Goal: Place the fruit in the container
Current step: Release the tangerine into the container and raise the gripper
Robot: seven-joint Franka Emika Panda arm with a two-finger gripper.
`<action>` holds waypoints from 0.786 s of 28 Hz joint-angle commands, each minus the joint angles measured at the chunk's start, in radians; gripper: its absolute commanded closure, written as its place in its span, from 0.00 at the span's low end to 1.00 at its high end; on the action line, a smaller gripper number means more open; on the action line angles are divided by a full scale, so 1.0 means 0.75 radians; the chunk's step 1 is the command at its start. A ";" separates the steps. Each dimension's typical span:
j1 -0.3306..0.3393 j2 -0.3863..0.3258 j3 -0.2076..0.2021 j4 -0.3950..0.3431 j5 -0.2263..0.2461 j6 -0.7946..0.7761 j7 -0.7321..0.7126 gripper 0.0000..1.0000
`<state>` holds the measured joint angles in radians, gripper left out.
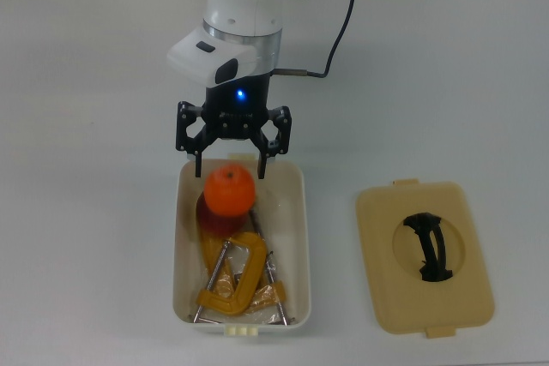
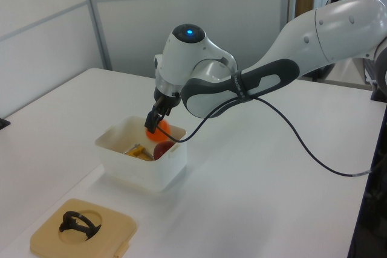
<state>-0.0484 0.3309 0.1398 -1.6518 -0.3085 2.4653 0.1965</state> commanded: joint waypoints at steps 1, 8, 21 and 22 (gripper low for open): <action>0.011 -0.022 -0.013 0.020 0.002 -0.067 0.063 0.00; 0.026 -0.106 0.002 0.016 0.039 -0.454 0.088 0.00; 0.036 -0.322 -0.002 -0.019 0.229 -1.010 -0.018 0.00; 0.036 -0.333 -0.008 -0.019 0.246 -1.029 -0.033 0.00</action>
<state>-0.0300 0.1448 0.1505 -1.6291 -0.1647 1.7682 0.2347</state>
